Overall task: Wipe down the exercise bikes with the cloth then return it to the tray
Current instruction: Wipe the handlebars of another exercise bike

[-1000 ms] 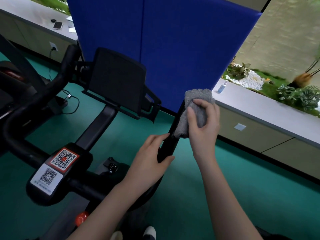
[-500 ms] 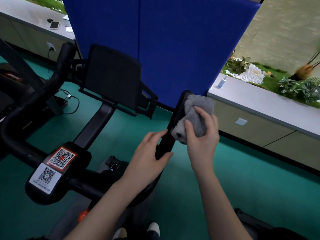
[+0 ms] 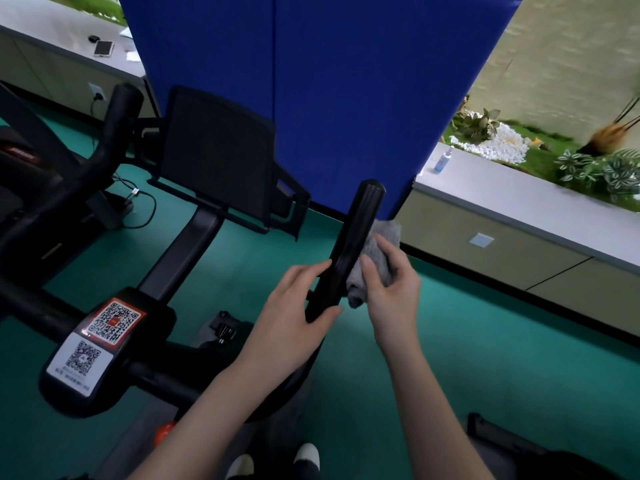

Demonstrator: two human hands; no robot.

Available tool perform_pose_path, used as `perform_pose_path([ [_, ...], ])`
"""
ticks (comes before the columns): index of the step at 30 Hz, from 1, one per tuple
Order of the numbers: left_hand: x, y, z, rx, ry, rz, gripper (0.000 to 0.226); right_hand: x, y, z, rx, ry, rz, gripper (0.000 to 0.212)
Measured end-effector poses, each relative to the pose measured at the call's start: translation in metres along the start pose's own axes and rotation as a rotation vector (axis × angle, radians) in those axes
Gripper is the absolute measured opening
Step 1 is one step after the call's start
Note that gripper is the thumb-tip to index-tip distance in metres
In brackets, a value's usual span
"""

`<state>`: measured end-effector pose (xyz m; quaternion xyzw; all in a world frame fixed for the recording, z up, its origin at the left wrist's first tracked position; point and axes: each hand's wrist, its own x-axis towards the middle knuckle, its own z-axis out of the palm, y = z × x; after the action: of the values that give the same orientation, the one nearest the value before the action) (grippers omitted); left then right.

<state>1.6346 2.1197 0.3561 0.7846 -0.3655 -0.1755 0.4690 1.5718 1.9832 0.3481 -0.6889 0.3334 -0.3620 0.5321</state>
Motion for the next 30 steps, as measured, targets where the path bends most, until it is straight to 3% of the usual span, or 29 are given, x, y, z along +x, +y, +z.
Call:
perform_pose_path([
  [3,0.000,0.000,-0.001,0.001,-0.018,-0.004,0.057,0.017,-0.005,-0.010,0.092,0.038,0.033,0.033],
  [6,-0.001,-0.001,-0.001,0.004,-0.036,-0.010,0.057,0.049,-0.026,-0.020,0.132,0.055,-0.078,0.033],
  [9,0.000,0.000,-0.002,0.004,-0.047,-0.011,0.057,0.068,-0.040,-0.020,-0.007,-0.056,-0.200,0.033],
  [15,-0.001,-0.001,-0.002,-0.010,-0.035,-0.017,0.056,0.069,-0.037,-0.035,-0.131,-0.216,-0.159,0.030],
  [18,-0.001,-0.002,-0.002,-0.013,-0.031,-0.029,0.056,0.080,-0.053,-0.043,-0.185,-0.260,-0.265,0.030],
  [22,0.001,-0.003,-0.001,-0.016,-0.024,-0.031,0.056,0.116,-0.089,-0.036,-0.459,-0.597,-0.456,0.026],
  [26,0.000,-0.003,-0.001,-0.020,-0.027,-0.042,0.056,0.151,-0.109,-0.030,-0.556,-0.953,-0.212,0.024],
  [30,0.000,-0.004,-0.001,-0.015,-0.026,-0.038,0.056,0.162,-0.101,-0.031,-0.368,-0.997,0.010,0.034],
])
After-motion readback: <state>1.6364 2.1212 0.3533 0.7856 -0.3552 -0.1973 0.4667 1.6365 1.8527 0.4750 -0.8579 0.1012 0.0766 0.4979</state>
